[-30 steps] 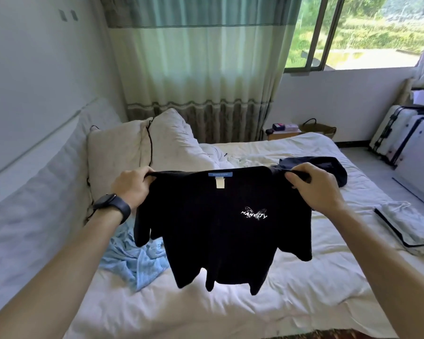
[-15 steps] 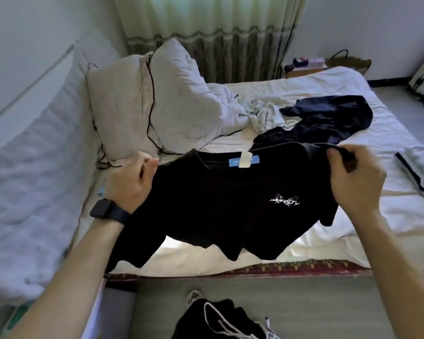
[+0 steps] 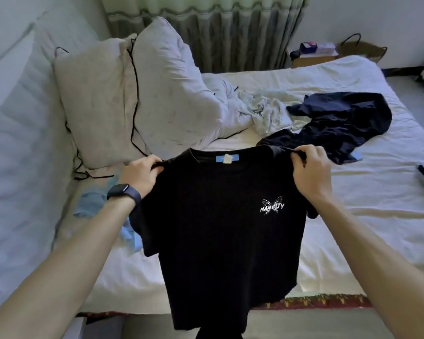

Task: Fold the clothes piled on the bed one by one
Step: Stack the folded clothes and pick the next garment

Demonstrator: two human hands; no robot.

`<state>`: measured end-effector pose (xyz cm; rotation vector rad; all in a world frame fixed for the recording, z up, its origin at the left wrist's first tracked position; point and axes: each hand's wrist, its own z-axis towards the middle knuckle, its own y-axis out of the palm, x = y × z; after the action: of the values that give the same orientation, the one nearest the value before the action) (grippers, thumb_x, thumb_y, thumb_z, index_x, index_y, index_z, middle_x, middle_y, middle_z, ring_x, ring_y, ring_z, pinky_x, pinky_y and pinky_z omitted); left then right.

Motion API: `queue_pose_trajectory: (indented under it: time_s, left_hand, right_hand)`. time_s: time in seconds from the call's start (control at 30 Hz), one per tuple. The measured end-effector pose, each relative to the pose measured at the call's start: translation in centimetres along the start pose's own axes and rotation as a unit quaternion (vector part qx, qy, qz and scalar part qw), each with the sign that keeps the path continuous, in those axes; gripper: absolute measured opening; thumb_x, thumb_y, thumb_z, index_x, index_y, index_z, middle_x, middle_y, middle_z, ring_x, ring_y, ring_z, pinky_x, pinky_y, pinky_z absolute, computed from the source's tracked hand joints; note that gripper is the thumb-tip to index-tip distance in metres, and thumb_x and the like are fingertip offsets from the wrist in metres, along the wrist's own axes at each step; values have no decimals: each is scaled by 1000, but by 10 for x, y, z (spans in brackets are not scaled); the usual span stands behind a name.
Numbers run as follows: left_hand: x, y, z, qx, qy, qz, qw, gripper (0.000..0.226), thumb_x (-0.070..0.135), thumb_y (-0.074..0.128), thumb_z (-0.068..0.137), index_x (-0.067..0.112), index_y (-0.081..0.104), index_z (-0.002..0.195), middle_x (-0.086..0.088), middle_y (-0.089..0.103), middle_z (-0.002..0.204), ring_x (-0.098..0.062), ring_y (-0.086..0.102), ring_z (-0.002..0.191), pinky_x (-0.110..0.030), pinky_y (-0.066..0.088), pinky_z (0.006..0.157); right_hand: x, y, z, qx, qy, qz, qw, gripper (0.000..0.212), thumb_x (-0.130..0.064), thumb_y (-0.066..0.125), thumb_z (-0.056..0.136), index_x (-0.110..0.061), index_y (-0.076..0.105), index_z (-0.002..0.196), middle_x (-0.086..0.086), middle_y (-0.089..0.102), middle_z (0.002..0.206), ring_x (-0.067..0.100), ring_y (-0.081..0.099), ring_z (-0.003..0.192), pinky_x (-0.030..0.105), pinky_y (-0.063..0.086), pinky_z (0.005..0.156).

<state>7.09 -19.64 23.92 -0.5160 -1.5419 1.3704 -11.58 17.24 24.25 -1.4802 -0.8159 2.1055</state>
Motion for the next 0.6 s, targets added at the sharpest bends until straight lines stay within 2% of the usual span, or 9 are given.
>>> queue_pose_trajectory:
  time_s: [0.1,0.2,0.23,0.3,0.37,0.53,0.6]
  left_hand:
    - [-25,70,55,-64,-67,-4,996,10,22,68,93,16,71,101,-10,71,101,-33,64,98,-40,51,76]
    - [-53,136,92,-103,-117,11,988,8,27,67,94,20,69,98,-7,71,102,-32,64,97,-37,51,72]
    - [-61,156,102,-111,-126,11,986,8,28,67,94,21,68,98,-7,71,103,-32,64,97,-36,50,71]
    - [-75,192,122,-126,-126,20,984,9,28,66,94,21,67,99,-6,70,104,-32,63,97,-34,46,68]
    - [-87,220,144,-127,-127,23,983,9,26,65,95,20,67,101,-6,69,105,-32,62,98,-33,40,66]
    - [-112,271,210,-79,-115,48,989,14,18,60,96,16,66,108,-14,68,111,-39,61,101,-43,49,74]
    - [-117,293,230,-57,-122,62,989,18,17,59,96,13,64,113,-20,66,111,-43,60,100,-46,49,75]
  right_hand:
    - [38,71,30,-86,61,-39,994,23,-13,52,105,-6,66,122,14,58,119,30,57,109,24,36,90]
    - [82,136,50,-155,125,-72,977,29,-18,46,107,-9,65,126,12,60,122,37,62,102,39,49,90]
    - [94,156,57,-162,137,-78,974,30,-18,45,107,-10,66,127,12,60,122,38,62,104,38,49,91]
    - [115,194,72,-164,152,-89,971,30,-17,46,107,-11,68,126,13,63,123,34,58,113,30,39,92]
    - [128,227,88,-157,168,-86,969,29,-18,47,106,-13,68,126,13,62,123,32,57,116,27,35,89]
    - [146,298,144,-80,168,-73,980,28,-19,47,106,-13,66,126,15,60,124,32,55,117,27,35,93]
    - [153,326,158,-89,140,-82,983,35,-16,46,105,-13,59,137,15,55,137,33,52,126,32,36,102]
